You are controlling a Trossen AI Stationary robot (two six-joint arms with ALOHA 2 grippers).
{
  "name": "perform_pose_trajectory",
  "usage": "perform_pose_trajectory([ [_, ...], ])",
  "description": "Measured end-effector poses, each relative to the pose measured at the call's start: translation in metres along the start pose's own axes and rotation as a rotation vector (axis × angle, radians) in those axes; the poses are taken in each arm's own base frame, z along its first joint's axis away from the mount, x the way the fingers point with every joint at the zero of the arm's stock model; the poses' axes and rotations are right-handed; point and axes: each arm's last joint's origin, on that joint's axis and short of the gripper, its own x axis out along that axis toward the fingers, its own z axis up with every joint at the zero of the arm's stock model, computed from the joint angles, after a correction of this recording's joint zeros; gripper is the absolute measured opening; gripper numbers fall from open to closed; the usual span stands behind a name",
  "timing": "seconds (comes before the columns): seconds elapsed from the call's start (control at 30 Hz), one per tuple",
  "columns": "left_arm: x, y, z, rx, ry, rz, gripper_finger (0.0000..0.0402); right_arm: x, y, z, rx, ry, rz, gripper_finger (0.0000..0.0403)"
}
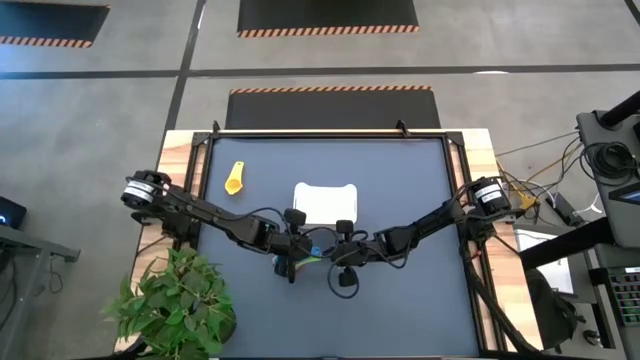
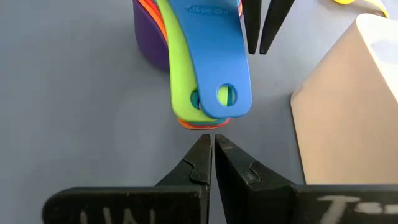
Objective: Nest measuring cups in basket
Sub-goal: Stack the dark blue measuring cup on the green measuring cup
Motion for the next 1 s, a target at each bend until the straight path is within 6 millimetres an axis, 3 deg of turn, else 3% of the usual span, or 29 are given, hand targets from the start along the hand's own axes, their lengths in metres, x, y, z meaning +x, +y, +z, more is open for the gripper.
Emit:
perform_pose_trajectory([
  [1.0, -0.0015, -0.0038, 0.0012, -0.01, -0.01, -0.019, 0.0, 0.0, 0.0, 0.0, 0.0, 0.0, 0.0, 0.0009],
])
